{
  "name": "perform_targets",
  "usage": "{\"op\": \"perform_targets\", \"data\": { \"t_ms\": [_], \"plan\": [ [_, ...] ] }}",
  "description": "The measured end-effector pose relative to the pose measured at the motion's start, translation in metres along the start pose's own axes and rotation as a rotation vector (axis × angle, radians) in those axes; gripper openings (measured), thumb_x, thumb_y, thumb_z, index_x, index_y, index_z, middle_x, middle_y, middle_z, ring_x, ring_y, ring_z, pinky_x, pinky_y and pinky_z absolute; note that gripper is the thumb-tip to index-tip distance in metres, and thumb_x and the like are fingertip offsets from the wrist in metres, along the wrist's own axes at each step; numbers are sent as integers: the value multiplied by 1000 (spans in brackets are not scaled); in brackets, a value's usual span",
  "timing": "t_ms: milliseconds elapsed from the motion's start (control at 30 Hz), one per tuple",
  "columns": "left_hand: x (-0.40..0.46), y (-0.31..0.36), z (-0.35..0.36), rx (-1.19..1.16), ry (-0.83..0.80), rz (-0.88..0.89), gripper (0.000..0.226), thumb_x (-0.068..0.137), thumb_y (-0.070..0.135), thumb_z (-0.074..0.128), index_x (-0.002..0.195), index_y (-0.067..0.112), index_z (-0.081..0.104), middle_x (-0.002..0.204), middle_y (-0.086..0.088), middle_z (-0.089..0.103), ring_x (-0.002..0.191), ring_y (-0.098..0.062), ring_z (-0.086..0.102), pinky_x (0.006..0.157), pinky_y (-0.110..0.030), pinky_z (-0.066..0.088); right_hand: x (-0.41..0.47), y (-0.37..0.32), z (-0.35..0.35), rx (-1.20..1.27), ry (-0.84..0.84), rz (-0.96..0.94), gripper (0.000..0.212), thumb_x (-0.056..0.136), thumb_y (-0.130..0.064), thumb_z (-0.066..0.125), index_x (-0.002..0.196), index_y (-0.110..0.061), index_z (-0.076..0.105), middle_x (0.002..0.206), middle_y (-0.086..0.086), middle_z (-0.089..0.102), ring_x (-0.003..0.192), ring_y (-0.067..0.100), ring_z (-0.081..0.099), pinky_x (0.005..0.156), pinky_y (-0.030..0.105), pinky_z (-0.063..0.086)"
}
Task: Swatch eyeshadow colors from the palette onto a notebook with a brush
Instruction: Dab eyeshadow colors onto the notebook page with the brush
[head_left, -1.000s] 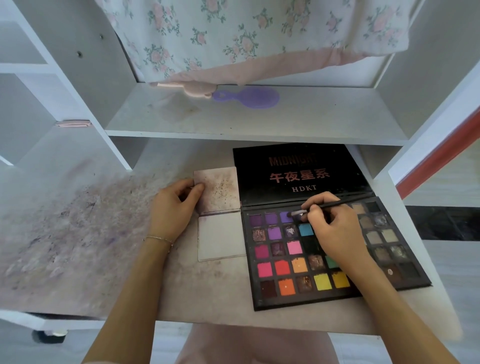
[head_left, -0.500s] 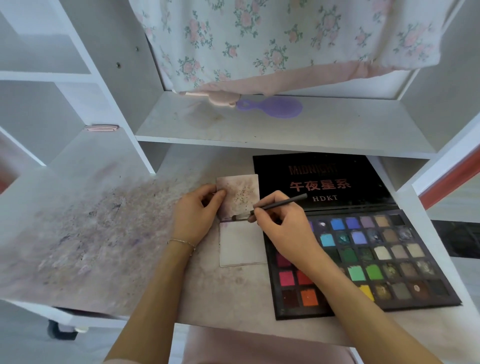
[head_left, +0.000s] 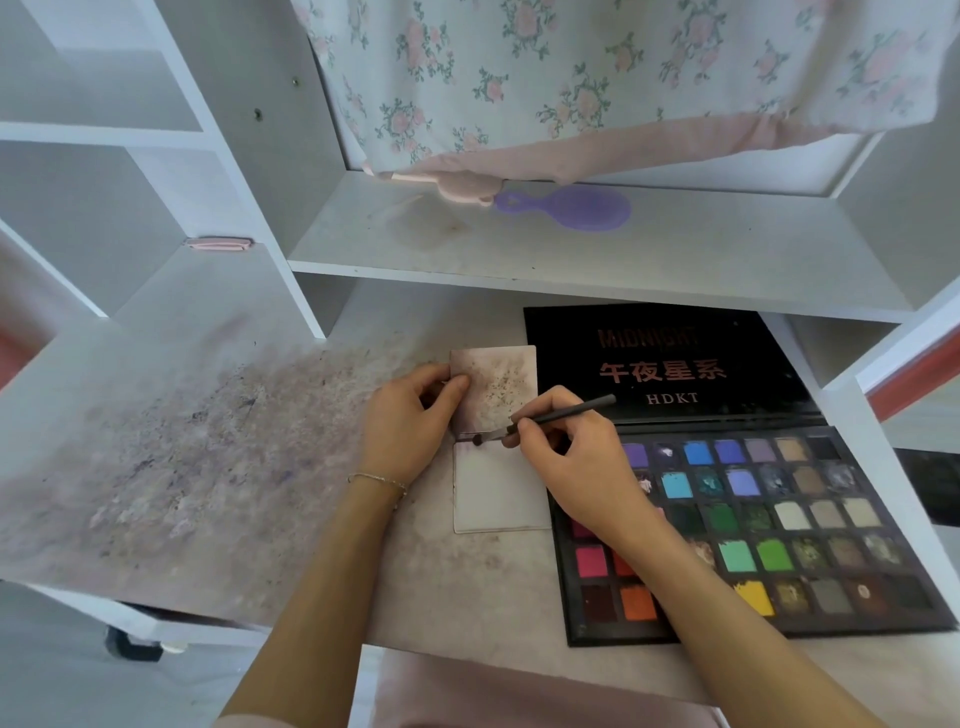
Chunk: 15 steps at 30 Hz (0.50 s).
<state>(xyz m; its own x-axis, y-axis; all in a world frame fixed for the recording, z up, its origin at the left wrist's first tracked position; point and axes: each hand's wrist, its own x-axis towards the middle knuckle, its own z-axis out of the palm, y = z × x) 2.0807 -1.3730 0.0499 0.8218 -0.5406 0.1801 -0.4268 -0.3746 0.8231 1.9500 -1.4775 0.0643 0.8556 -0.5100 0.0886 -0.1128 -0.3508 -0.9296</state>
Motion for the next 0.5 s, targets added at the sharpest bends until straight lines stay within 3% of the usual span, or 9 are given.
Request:
{"op": "perform_targets", "data": {
  "t_ms": [167,500],
  "plan": [
    [0,0,0,2,-5,9,13,87,23,59,91,18,70,84,2,69,79,-15,63,76,-40,52,0,-1,1,-28,-31,4,12,87,-15,53,79,-24,53,80,8,67,80,23,63,71,40,53],
    [0,2,0,8,-4,6,15,87,23,59,95,17,70,86,1,70,80,-15,63,76,-38,53,0,-2,0,-48,-38,13,20,87,-15,53,75,-31,49,81,6,66,81,20,64,73,36,54]
  ]
}}
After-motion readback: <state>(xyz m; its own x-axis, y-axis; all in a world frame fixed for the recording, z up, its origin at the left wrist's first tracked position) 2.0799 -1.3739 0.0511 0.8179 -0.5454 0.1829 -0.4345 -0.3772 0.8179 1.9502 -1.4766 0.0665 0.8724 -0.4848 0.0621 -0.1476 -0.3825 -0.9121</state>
